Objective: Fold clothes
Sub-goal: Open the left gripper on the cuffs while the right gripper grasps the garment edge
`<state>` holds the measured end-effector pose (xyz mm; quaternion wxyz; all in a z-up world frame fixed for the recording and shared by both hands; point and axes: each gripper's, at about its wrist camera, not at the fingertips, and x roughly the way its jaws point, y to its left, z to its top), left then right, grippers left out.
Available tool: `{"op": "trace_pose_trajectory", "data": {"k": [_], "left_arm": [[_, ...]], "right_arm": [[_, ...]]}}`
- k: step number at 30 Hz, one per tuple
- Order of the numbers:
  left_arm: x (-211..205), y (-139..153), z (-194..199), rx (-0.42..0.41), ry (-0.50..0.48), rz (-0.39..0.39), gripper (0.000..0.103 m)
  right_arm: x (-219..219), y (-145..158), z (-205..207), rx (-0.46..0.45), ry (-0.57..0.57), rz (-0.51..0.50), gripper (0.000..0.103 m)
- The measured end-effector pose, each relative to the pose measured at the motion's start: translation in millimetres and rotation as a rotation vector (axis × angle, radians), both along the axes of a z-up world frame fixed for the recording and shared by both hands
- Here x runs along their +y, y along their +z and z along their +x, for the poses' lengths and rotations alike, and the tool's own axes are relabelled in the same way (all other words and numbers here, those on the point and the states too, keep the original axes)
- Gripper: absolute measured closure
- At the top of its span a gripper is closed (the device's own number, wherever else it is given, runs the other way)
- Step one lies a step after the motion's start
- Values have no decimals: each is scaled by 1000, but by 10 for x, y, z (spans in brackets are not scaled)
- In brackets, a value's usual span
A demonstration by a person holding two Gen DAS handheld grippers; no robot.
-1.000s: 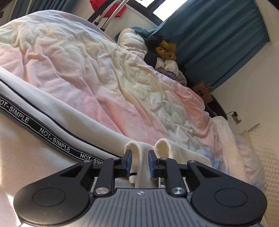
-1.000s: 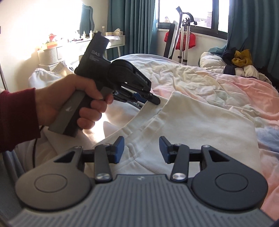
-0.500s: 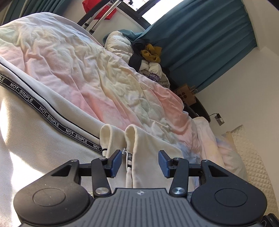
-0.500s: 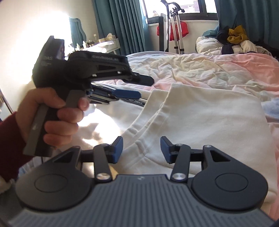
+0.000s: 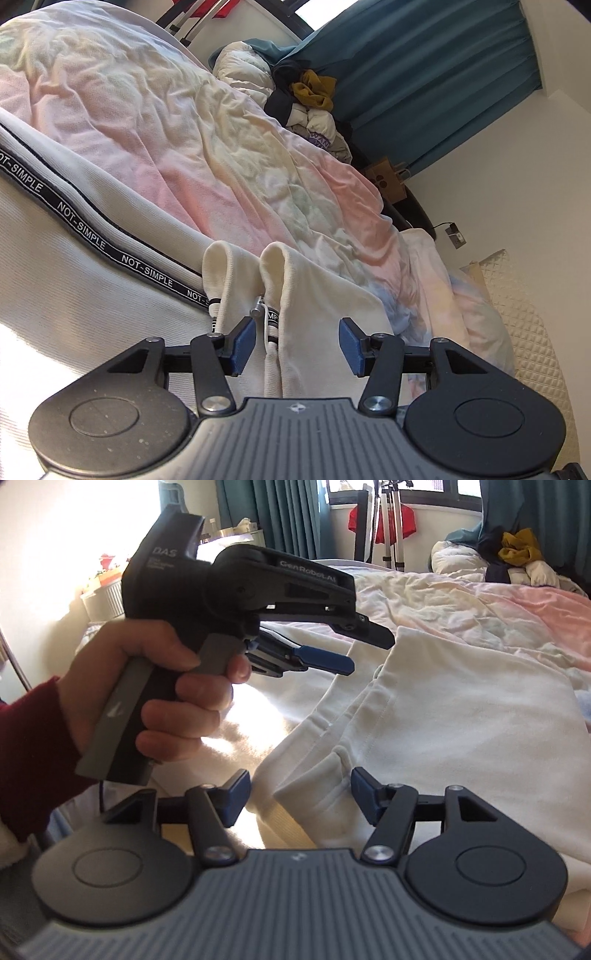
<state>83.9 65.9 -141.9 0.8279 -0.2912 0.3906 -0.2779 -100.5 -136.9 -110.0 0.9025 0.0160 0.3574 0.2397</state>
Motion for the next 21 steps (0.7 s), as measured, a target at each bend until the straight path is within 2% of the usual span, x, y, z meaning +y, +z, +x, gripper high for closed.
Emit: {"op": "trace_pose_trajectory", "data": {"k": [3, 4, 8, 10, 12, 15, 19, 21], "left_arm": [[-1, 33, 3, -10, -4, -17, 47], [-8, 45, 2, -16, -5, -17, 46], [-42, 56, -1, -24, -14, -38, 44], [-81, 41, 2, -39, -12, -26, 42], [-117, -1, 19, -51, -6, -7, 42], [-108, -63, 69, -36, 5, -36, 42], [-86, -95, 124, -11, -1, -98, 27], [-128, -99, 123, -4, -14, -85, 26]], "right_arm": [[-132, -1, 45, 57, -37, 78, 60], [-181, 1, 56, 71, -47, 107, 62], [-359, 11, 63, 90, -61, 217, 79], [-448, 17, 66, 99, -67, 272, 80], [-533, 23, 69, 105, -73, 326, 87], [-641, 55, 72, 96, -71, 405, 89], [-816, 104, 74, 82, -77, 518, 90], [-842, 134, 60, 64, -72, 540, 90]]}}
